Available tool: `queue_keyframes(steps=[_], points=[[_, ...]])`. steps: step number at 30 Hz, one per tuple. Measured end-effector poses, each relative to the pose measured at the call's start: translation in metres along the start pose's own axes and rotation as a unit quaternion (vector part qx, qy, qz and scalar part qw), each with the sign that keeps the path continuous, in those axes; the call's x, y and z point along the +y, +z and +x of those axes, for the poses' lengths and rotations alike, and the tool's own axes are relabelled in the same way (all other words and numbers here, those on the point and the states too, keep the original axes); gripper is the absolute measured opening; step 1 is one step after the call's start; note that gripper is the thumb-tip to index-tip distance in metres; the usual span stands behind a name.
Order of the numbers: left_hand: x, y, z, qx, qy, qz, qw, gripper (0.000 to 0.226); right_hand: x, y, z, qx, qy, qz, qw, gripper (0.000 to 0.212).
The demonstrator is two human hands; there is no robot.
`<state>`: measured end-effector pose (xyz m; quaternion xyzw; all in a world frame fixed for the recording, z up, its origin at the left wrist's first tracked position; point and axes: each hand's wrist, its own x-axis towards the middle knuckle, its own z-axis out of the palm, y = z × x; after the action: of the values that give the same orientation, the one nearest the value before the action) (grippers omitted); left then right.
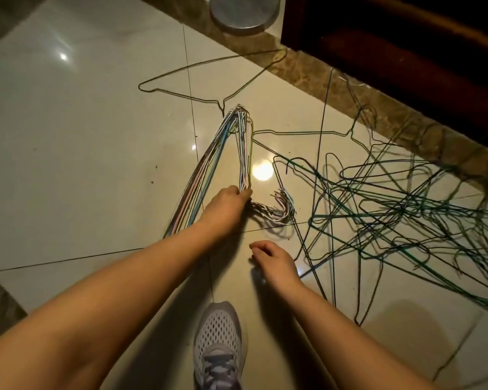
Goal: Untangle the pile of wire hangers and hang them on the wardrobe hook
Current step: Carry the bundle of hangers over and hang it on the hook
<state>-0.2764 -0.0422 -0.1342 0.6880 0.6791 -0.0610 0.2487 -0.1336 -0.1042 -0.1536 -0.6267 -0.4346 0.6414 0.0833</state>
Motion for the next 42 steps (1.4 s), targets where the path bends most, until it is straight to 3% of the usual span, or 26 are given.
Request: queue_keyframes(steps=[5, 9, 16, 22, 29, 32, 35, 37, 39, 42], points=[[-0.004, 0.011, 0.009, -0.03, -0.017, -0.092, 0.995, 0.065, 0.001, -0.003, 0.007, 0.004, 0.005, -0.002, 1.0, 0.016], [-0.007, 0.023, 0.022, -0.036, -0.023, -0.072, 0.996, 0.041, 0.003, -0.006, 0.011, 0.008, 0.007, 0.001, 1.0, 0.017], [-0.005, 0.027, 0.031, -0.017, -0.03, -0.037, 0.999, 0.03, 0.001, -0.011, 0.012, 0.019, 0.009, 0.008, 1.0, 0.013], [-0.015, 0.021, 0.018, 0.01, -0.043, -0.052, 0.998, 0.037, -0.003, -0.016, 0.014, 0.041, -0.002, 0.016, 0.999, 0.012], [-0.022, -0.035, -0.008, 0.011, -0.071, -0.175, 0.982, 0.047, -0.041, -0.017, -0.004, 0.057, -0.041, 0.026, 0.997, 0.017], [-0.015, -0.076, -0.018, 0.047, -0.141, -0.31, 0.939, 0.05, -0.083, -0.02, -0.02, 0.033, -0.101, 0.012, 0.994, 0.022], [0.0, -0.123, -0.028, 0.09, -0.183, -0.43, 0.88, 0.026, -0.134, -0.033, -0.045, 0.018, -0.167, 0.008, 0.986, 0.022], [0.017, -0.156, -0.037, 0.117, -0.178, -0.484, 0.849, 0.023, -0.166, -0.049, -0.067, 0.009, -0.201, 0.004, 0.98, 0.022], [0.037, -0.193, -0.051, 0.138, -0.175, -0.575, 0.787, 0.023, -0.203, -0.075, -0.096, 0.005, -0.217, 0.027, 0.976, 0.023], [0.063, -0.248, -0.073, 0.146, -0.096, -0.697, 0.696, 0.016, -0.267, -0.12, -0.144, 0.039, -0.223, 0.097, 0.969, 0.024]])
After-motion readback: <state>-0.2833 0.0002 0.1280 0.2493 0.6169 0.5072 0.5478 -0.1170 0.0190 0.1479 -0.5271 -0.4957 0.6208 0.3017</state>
